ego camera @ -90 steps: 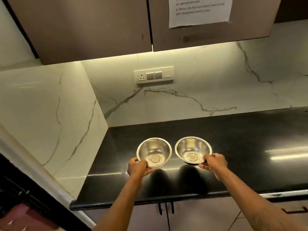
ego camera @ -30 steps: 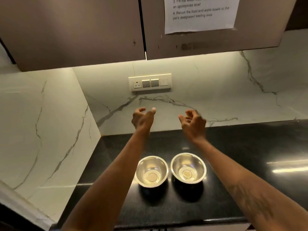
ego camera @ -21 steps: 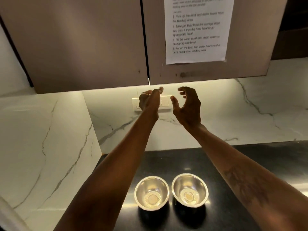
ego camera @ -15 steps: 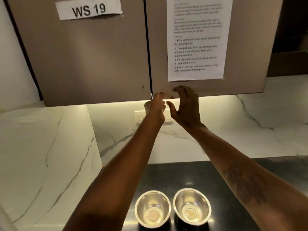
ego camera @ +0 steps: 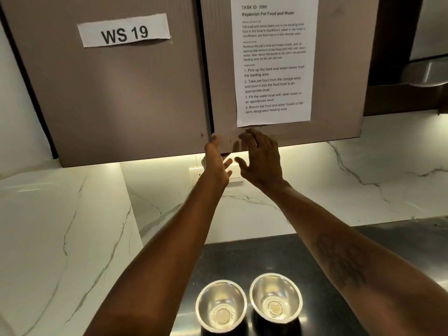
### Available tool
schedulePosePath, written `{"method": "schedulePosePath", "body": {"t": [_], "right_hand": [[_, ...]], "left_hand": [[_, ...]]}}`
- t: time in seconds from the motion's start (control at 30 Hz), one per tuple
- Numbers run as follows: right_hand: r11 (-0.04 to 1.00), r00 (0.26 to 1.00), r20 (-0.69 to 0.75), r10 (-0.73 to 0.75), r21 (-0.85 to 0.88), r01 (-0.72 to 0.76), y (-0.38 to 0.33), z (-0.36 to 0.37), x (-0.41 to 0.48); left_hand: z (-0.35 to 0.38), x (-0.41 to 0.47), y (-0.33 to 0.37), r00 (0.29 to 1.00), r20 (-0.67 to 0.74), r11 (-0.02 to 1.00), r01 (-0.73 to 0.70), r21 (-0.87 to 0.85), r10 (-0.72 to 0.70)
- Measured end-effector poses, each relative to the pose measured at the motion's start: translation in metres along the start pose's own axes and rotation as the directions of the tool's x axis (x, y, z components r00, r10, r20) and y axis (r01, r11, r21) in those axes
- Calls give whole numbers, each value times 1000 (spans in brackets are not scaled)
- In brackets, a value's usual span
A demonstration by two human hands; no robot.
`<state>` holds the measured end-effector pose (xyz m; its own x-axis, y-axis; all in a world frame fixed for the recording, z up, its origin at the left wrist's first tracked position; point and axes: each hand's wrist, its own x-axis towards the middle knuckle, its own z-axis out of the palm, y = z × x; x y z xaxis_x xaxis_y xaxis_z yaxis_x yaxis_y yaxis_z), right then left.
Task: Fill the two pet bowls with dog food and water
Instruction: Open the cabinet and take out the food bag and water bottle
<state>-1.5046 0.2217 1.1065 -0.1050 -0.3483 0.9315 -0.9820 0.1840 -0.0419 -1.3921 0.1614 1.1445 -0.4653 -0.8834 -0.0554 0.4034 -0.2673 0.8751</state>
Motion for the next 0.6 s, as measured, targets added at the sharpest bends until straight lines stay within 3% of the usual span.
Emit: {"method": "schedulePosePath", "body": {"t": [0.3,0.6], "right_hand": [[997,1000,-12,26,74,-25,-10,-48,-25],[982,990,-135,40,190,-14,-21,-138,-68]], "left_hand": [[-9,-58,-12,999,16,999,-40,-20,40],[0,-169,-30,977,103,967,-203,156,188]]}}
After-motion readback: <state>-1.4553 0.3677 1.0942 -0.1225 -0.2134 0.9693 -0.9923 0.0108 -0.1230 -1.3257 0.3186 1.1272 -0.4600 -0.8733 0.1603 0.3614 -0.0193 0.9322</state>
